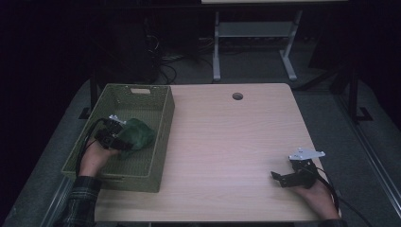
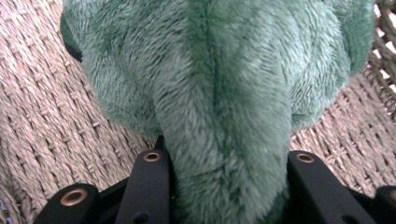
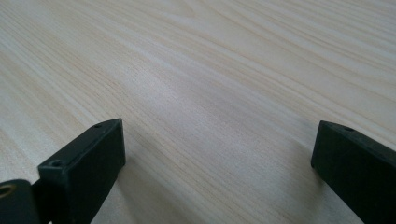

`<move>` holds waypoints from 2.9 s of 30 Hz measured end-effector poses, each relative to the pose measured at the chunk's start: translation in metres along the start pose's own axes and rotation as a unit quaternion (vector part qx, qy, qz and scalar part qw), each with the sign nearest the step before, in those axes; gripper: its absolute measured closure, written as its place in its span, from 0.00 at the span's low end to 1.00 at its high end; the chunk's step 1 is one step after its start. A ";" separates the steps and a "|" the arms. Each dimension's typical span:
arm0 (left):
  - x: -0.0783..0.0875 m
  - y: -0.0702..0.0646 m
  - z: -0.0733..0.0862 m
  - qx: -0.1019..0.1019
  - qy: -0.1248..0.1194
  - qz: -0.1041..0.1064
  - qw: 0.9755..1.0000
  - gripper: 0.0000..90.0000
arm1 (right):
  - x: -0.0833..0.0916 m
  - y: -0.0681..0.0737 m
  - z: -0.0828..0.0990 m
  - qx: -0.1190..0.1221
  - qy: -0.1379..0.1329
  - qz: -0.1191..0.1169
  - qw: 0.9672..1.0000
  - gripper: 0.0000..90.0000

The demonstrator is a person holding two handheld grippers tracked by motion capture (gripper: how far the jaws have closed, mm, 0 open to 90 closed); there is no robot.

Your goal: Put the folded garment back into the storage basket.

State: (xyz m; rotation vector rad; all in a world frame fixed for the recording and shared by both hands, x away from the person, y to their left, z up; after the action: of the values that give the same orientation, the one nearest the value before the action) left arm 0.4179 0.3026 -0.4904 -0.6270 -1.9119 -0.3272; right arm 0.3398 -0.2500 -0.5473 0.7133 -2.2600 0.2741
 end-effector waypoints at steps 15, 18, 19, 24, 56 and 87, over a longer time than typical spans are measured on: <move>-0.009 0.004 0.005 0.005 0.011 -0.012 1.000 0.26 | 0.000 0.000 0.000 0.000 0.000 0.000 1.000 0.03; -0.008 0.006 0.004 0.005 0.003 -0.022 1.000 0.17 | 0.000 0.000 0.000 0.000 0.000 0.000 1.000 0.03; -0.008 0.006 0.004 0.004 0.002 -0.025 1.000 0.15 | 0.000 0.000 0.000 0.000 0.000 0.000 1.000 0.03; -0.005 0.008 0.001 0.007 -0.015 -0.024 1.000 0.14 | 0.000 0.000 0.000 0.000 0.000 0.000 1.000 0.03; 0.058 -0.030 -0.051 -0.001 -0.158 0.004 0.987 0.15 | 0.000 0.000 0.000 0.000 0.000 0.000 1.000 0.03; 0.059 -0.158 -0.121 -0.088 -0.214 0.082 0.969 0.15 | 0.000 0.000 0.000 0.000 0.000 0.000 1.000 0.03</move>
State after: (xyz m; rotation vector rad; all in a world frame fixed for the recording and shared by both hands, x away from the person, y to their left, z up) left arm 0.4035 0.1289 -0.3775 -1.0357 -2.2359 -0.2727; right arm 0.3399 -0.2500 -0.5473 0.7134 -2.2605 0.2734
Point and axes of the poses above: each handheld gripper's, and its own axes: x roughly backward along the jaws, z roughly out of its underside, y roughly to its left, the point moved 9 cm from there along -x, roughly forward along the jaws, and after that the axes turned 1 degree about z, right-handed, at the moved point
